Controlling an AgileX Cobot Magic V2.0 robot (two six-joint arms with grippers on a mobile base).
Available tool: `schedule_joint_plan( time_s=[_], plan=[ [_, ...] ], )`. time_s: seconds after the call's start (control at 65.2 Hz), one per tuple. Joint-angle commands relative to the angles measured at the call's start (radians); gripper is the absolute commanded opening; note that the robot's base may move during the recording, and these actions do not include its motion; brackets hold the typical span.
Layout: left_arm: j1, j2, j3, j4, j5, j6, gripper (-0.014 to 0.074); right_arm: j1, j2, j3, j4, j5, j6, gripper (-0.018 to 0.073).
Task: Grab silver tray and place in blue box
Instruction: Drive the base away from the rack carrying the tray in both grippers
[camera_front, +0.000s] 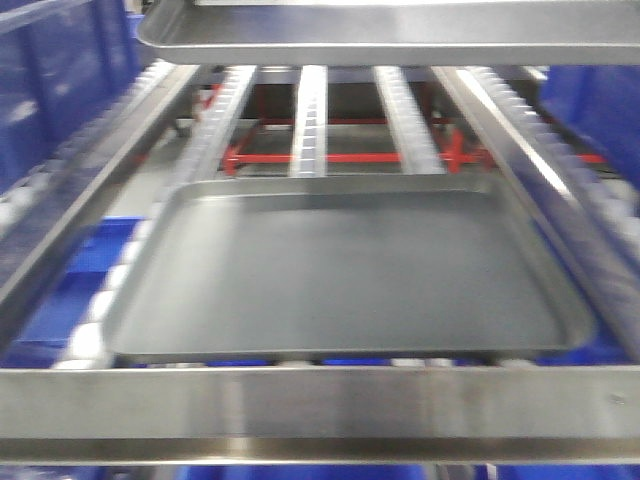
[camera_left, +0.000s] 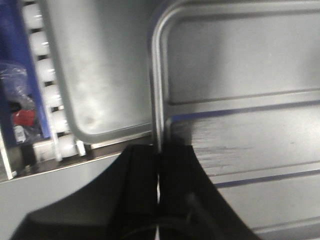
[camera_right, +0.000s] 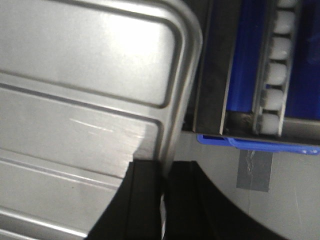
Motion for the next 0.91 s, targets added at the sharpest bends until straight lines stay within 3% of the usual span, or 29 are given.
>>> schedule_joint_plan(
  time_s=[0.0, 0.89],
  plan=[
    [-0.01, -0.03, -0.03, 0.036, 0.046, 0.025, -0.0097, 0.001, -0.023, -0.032, -0.058, -0.015, -0.028, 0.0057],
    [-0.01, -0.029, -0.03, 0.036, 0.046, 0.025, -0.0097, 0.001, -0.023, -0.032, -0.058, -0.015, -0.028, 0.0057]
  ],
)
